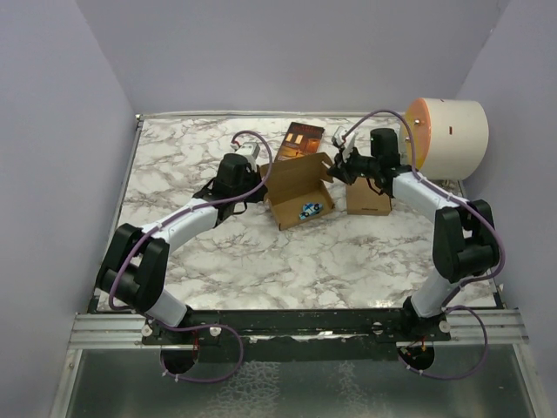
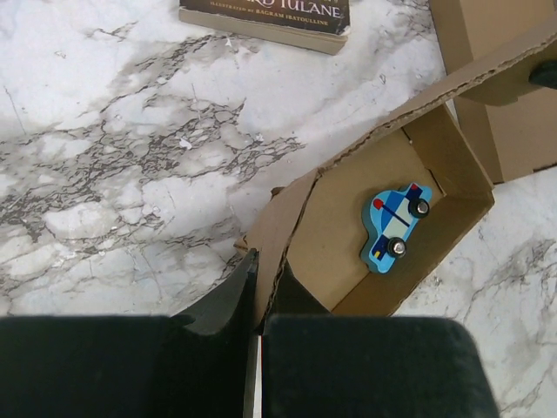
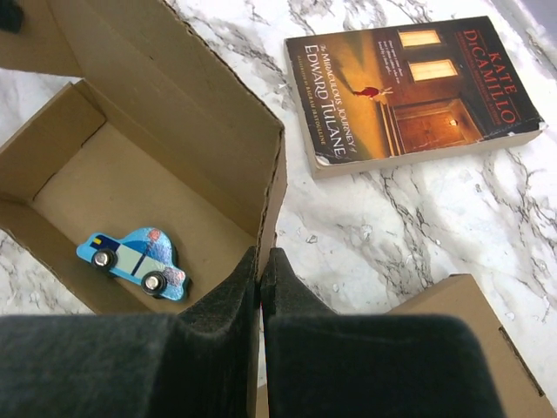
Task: Fold the paper box
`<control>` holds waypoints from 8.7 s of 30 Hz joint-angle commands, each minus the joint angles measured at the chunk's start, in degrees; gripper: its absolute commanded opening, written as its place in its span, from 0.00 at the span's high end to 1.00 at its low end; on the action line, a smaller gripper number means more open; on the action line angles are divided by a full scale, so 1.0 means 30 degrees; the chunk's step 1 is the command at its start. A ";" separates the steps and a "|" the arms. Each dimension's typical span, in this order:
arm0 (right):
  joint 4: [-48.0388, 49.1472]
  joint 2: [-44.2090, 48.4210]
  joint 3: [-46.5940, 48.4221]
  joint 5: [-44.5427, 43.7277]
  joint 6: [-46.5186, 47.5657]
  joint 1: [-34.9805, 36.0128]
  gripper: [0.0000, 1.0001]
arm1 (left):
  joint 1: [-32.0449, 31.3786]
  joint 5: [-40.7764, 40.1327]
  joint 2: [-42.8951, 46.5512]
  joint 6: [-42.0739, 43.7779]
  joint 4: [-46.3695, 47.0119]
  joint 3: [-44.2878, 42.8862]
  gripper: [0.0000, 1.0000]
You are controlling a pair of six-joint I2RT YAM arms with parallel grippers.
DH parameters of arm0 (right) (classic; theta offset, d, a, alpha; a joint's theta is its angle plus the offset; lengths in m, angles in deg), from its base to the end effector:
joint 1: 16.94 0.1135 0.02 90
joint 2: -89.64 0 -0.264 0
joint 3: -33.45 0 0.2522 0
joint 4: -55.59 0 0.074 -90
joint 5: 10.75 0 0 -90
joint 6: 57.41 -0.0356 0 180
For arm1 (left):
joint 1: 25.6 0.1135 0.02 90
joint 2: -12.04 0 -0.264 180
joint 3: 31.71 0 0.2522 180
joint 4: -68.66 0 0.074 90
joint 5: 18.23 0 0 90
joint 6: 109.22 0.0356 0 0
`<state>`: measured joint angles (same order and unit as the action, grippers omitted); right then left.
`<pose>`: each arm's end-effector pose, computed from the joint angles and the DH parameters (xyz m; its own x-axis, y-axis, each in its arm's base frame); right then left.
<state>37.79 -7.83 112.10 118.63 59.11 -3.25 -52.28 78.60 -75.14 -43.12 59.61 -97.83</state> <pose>0.3585 0.1106 0.2333 -0.2160 -0.4078 -0.8871 -0.8652 0.5011 -0.0197 0.2992 -0.1551 0.2317 -0.6277 -0.1348 -0.7667 0.3100 0.8601 -0.4050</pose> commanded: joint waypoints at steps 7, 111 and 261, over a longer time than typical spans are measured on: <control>0.3007 0.0653 -0.1043 -0.4226 -0.3576 0.2006 0.99 | -0.1724 -0.4720 -0.0177 -0.3177 -0.0985 -0.2143 1.00; 0.3082 0.3965 -0.8236 -1.2050 -0.9868 0.6012 0.98 | -0.6969 -1.2091 0.2239 -0.8791 -0.1275 0.3763 0.83; -1.2835 -0.3590 0.7619 0.5158 0.0092 0.4660 0.57 | -0.0629 0.4533 0.6008 -0.7666 0.7888 1.1267 0.94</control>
<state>-1.75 -15.26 132.42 137.27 62.68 10.48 -54.22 90.29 -55.60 -64.13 78.49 -64.83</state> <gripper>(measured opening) 0.427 0.061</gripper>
